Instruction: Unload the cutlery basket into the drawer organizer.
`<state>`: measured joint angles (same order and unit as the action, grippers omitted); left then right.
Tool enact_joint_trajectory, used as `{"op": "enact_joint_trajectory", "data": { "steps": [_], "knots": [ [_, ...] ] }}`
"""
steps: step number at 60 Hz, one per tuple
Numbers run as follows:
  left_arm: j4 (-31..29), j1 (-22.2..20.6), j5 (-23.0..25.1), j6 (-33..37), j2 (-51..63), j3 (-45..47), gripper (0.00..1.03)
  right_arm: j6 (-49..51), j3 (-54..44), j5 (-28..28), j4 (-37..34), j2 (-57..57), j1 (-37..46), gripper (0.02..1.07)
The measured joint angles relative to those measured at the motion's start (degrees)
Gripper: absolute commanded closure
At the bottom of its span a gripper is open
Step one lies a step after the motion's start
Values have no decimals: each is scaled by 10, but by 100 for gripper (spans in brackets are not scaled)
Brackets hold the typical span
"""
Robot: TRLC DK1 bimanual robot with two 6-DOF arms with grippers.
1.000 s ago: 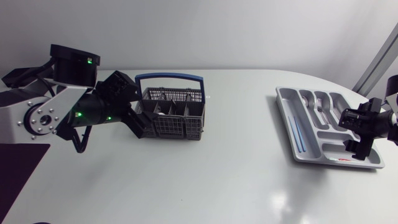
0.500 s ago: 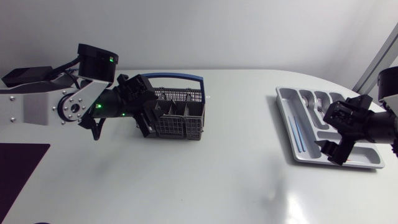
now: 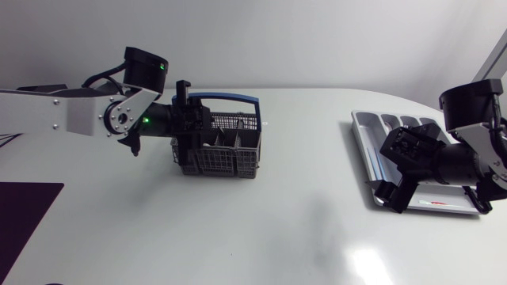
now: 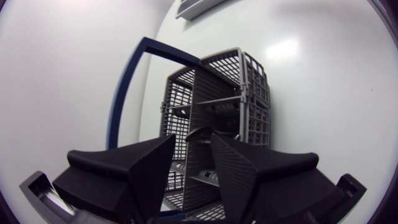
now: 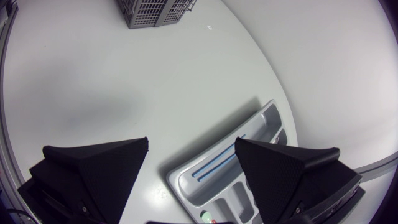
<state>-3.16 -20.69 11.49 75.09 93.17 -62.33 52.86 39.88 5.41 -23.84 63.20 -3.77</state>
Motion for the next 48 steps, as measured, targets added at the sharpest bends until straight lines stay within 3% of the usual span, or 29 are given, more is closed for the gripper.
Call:
{"op": "enact_joint_trajectory", "data": {
  "steps": [15,30,48],
  "knots": [
    [-8,-4,-44,120,44,-31,62,-23,0,-11,0,14,-27,7],
    [-47,-19,-75,188,81,-97,63,-28,-7,-11,17,34,-33,7],
    [-75,-38,-115,250,115,-124,78,-27,-15,-11,24,38,-28,7]
  ]
}}
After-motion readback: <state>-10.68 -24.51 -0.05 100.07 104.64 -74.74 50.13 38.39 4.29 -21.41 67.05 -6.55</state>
